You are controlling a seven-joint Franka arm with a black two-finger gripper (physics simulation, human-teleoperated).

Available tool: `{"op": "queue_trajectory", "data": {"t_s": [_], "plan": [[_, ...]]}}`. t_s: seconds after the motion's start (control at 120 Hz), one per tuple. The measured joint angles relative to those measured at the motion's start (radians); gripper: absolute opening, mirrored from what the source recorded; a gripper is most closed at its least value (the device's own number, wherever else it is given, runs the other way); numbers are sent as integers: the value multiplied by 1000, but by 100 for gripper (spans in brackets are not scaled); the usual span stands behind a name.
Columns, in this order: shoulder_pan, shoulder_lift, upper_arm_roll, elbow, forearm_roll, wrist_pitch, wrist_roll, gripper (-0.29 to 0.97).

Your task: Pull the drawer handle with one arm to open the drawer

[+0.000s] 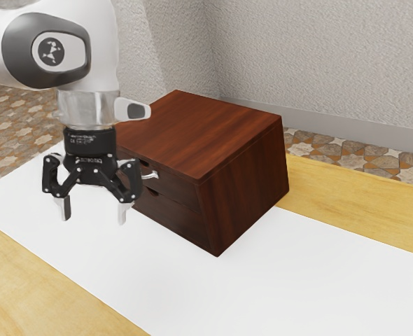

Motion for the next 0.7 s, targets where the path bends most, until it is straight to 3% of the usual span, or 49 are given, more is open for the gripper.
{"op": "queue_trajectory", "data": {"t_s": [0.167,0.333,0.392,0.475,0.7], "plan": [[-10,-8,-2,-18,-3,261,-260,68],[-30,-101,2,-17,46,323,-481,68],[67,-149,14,-59,24,326,-547,68],[221,-236,-40,-237,-6,411,-615,68],[270,-236,-58,-359,-66,669,-763,68]]}}
